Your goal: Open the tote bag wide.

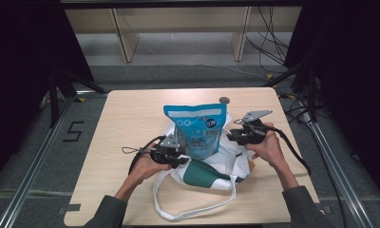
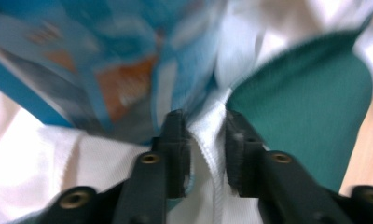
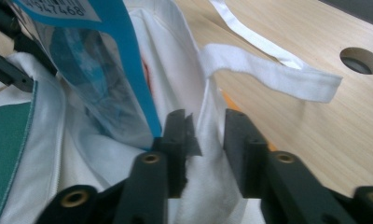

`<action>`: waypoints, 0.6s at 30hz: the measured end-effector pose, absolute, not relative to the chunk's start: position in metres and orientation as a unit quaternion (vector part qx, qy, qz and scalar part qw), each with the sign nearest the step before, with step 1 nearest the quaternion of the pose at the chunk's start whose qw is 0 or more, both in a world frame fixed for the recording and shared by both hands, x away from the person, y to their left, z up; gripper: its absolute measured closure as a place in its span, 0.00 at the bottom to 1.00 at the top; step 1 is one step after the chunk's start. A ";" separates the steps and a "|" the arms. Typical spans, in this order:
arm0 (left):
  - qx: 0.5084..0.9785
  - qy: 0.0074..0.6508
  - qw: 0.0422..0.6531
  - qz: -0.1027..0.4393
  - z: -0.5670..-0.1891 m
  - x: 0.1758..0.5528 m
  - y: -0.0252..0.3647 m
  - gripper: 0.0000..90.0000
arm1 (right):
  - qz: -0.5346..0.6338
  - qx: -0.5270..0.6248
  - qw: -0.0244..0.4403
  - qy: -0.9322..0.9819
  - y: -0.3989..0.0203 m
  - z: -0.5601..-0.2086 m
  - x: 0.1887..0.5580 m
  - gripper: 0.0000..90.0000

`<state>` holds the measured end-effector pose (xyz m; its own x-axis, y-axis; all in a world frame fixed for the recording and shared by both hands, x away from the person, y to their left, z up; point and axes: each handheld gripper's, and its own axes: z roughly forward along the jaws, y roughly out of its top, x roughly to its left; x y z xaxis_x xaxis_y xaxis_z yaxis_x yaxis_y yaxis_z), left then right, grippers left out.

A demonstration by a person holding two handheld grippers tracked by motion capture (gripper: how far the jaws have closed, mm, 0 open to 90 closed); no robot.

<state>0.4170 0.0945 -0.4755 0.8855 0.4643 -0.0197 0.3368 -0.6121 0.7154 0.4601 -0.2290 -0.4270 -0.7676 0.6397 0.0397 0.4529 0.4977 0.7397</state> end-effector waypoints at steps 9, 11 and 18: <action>0.902 0.210 0.371 0.074 -0.481 0.396 0.118 0.91 | 0.372 0.341 0.177 0.845 -0.236 -0.436 0.476 0.99; 0.907 0.209 0.360 0.063 -0.487 0.394 0.123 0.92 | 0.352 0.360 0.184 0.844 -0.235 -0.445 0.484 0.99; 0.899 0.237 0.366 0.035 -0.499 0.392 0.131 0.92 | 0.310 0.385 0.173 0.852 -0.237 -0.489 0.506 0.99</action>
<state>0.3919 0.1308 -0.4995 0.8849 0.4523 -0.1111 0.4011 -0.6188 0.6754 0.5058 -0.2370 -0.4890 -0.6433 0.7636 -0.0547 0.5493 0.5102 0.6618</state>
